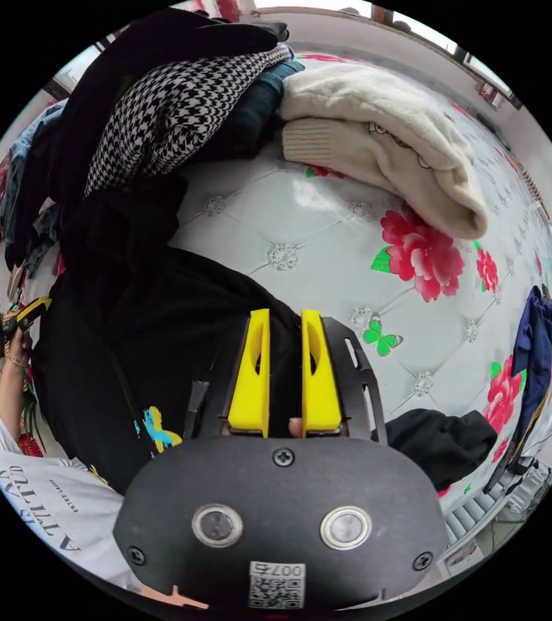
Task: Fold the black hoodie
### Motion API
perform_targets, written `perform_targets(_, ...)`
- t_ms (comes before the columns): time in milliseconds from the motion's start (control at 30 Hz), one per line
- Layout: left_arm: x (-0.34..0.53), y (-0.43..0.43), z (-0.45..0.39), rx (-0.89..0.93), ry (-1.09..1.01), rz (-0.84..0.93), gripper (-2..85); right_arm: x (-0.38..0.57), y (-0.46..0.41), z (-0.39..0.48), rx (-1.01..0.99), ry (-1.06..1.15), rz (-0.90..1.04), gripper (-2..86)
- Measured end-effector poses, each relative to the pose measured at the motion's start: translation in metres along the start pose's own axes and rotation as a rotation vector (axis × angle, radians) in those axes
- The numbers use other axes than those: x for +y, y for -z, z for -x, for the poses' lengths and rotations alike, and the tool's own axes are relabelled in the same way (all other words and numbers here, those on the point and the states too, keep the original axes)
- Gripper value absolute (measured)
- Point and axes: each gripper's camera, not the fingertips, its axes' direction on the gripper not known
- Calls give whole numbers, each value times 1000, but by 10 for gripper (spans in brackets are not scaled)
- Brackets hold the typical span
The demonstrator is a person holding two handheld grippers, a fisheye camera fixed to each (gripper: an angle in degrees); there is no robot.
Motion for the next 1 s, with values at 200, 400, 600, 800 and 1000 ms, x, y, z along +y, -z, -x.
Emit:
perform_targets(200,130,118,27,-64,227,-187,100,97,55,34,-152,165,-164,42)
perform_targets(400,292,163,23,-143,463,-70,135,192,26,105,-261,401,9,40)
perform_targets(600,335,148,-26,-229,319,73,124,224,6,133,-492,515,157,36)
perform_targets(800,307,169,4,-298,163,116,1,229,44,124,-442,596,44,20)
perform_targets(1000,332,378,177,-30,508,-481,-7,245,69,89,-309,639,1,20)
